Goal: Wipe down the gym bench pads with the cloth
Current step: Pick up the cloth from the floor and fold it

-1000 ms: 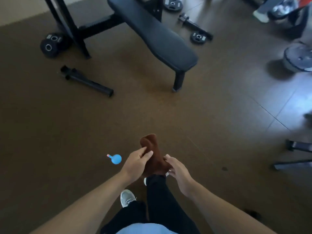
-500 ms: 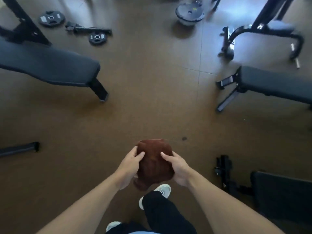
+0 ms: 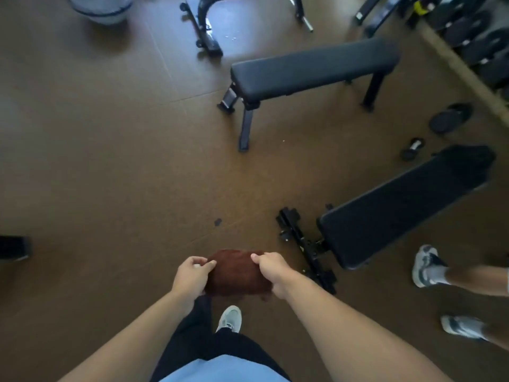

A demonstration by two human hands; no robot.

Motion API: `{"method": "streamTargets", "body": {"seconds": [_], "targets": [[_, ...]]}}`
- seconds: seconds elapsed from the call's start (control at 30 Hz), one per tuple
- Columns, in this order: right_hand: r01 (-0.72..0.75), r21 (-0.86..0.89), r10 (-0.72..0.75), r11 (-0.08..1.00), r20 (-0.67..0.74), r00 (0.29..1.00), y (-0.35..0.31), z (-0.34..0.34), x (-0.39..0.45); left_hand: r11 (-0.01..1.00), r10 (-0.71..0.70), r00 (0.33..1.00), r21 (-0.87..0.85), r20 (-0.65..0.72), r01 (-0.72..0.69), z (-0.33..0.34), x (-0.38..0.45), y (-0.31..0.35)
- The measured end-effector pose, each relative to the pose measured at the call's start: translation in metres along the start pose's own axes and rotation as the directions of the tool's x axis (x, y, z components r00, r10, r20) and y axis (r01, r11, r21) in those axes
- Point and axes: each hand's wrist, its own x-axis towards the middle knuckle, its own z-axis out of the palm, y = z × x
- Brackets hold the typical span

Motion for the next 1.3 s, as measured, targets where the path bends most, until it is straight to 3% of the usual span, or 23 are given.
{"method": "streamTargets", "body": {"seconds": [0.13, 0.27, 0.47, 0.53, 0.7, 0.77, 0.87, 0.93, 1.0, 1.03, 1.07, 1.1, 1.2, 1.3], "targets": [[-0.143, 0.195, 0.166, 0.97, -0.111, 0.98, 0.008, -0.042, 0.02, 0.974, -0.062, 0.988, 0.224, 0.142, 0.029, 0.047, 0.034, 0.033], [-0.236, 0.351, 0.304, 0.906, -0.155, 0.94, -0.003, -0.083, 0.035, 0.914, -0.08, 0.954, 0.403, 0.289, -0.045, 0.101, 0.069, 0.077], [-0.026, 0.374, 0.209, 0.927, -0.458, 0.864, -0.039, -0.156, 0.073, 0.799, 0.019, 0.866, 0.513, 0.5, -0.314, 0.216, 0.09, 0.168], [0.102, 0.335, 0.128, 0.937, -0.597, 0.792, -0.05, -0.188, 0.088, 0.762, 0.105, 0.821, 0.485, 0.562, -0.429, 0.265, 0.082, 0.2], [0.35, 0.251, 0.037, 0.902, -0.855, 0.517, -0.064, -0.274, 0.112, 0.678, 0.257, 0.668, 0.363, 0.698, -0.639, 0.387, 0.075, 0.251], [0.429, 0.249, 0.047, 0.868, -0.902, 0.429, -0.058, -0.296, 0.126, 0.638, 0.24, 0.615, 0.356, 0.751, -0.683, 0.431, 0.082, 0.255], [0.427, 0.335, 0.192, 0.84, -0.92, 0.343, -0.029, -0.304, 0.166, 0.522, 0.078, 0.536, 0.423, 0.841, -0.74, 0.487, 0.106, 0.245], [0.326, 0.511, 0.371, 0.795, -0.836, 0.404, 0.0, -0.295, 0.206, 0.376, -0.079, 0.463, 0.456, 0.883, -0.806, 0.515, 0.135, 0.231], [0.143, 0.731, 0.556, 0.667, -0.617, 0.557, 0.024, -0.282, 0.243, 0.224, -0.198, 0.426, 0.464, 0.883, -0.857, 0.537, 0.165, 0.22], [0.043, 0.789, 0.615, 0.612, -0.51, 0.601, 0.032, -0.275, 0.258, 0.16, -0.23, 0.423, 0.462, 0.877, -0.872, 0.546, 0.179, 0.216], [-0.028, 0.787, 0.639, 0.616, -0.479, 0.602, 0.038, -0.269, 0.271, 0.102, -0.248, 0.413, 0.448, 0.876, -0.888, 0.554, 0.192, 0.215], [-0.063, 0.734, 0.63, 0.677, -0.532, 0.565, 0.041, -0.265, 0.284, 0.041, -0.263, 0.388, 0.412, 0.883, -0.91, 0.563, 0.205, 0.214], [-0.108, 0.421, 0.422, 0.901, -0.791, 0.443, 0.041, -0.271, 0.319, -0.171, -0.329, 0.246, 0.199, 0.912, -0.965, 0.59, 0.236, 0.216], [-0.228, 0.336, 0.404, 0.914, -0.796, 0.451, 0.042, -0.295, 0.364, -0.244, -0.438, 0.177, 0.073, 0.882, -0.967, 0.616, 0.258, 0.223]]}}
